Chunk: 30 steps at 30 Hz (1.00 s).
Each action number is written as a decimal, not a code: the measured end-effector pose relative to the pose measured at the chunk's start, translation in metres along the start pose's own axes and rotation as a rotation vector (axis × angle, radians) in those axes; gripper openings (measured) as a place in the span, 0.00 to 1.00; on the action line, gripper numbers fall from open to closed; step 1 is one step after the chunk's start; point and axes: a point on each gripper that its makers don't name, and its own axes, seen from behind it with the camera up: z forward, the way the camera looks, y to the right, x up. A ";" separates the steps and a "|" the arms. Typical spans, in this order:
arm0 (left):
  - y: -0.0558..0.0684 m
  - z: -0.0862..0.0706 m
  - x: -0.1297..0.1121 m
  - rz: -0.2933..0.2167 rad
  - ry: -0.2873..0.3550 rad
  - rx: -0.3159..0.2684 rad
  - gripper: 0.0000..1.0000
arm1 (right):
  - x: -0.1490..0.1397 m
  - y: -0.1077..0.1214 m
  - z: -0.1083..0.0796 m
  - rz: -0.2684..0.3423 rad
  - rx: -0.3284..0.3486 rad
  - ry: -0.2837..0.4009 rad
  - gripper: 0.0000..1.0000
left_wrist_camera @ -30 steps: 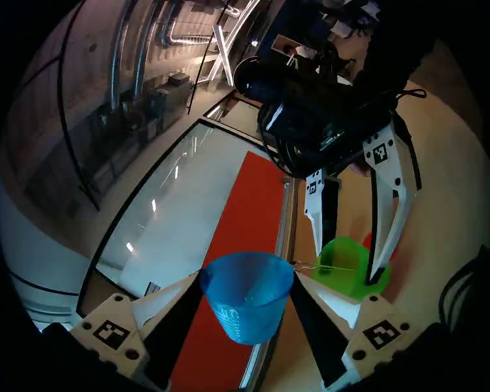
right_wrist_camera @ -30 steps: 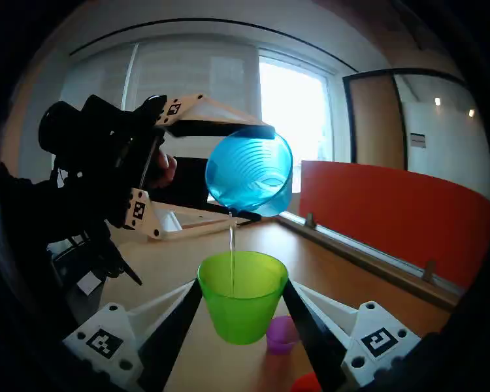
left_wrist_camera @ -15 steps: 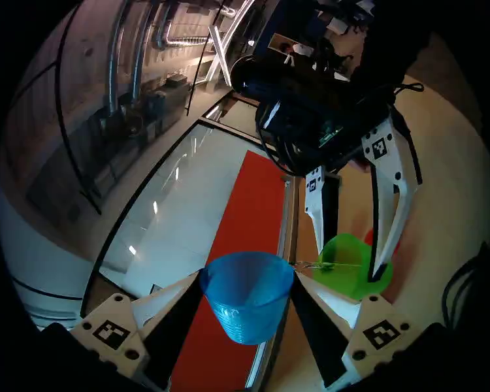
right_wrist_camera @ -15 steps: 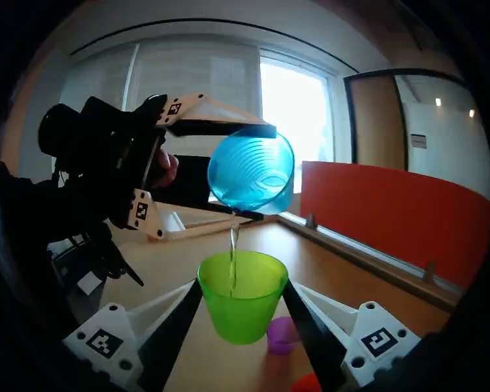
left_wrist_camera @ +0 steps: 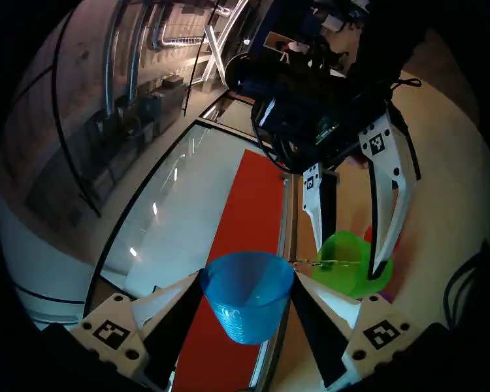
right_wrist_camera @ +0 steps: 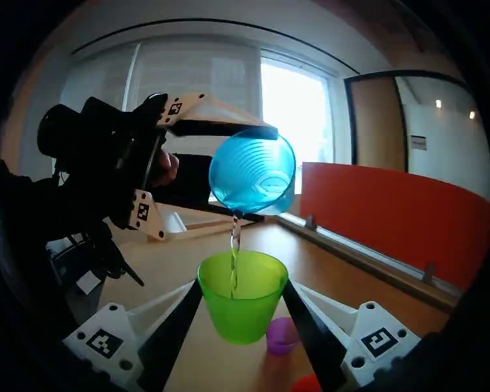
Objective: Pour water
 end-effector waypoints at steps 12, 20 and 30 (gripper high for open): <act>0.001 0.001 0.000 0.034 -0.002 -0.001 0.88 | -0.001 0.001 0.000 0.001 0.000 0.003 0.91; 0.001 0.002 0.001 0.056 0.000 0.000 0.88 | -0.001 0.000 -0.001 0.002 -0.001 0.006 0.91; -0.003 0.002 0.006 0.076 0.005 0.006 0.88 | -0.002 0.002 -0.002 0.004 -0.004 0.010 0.91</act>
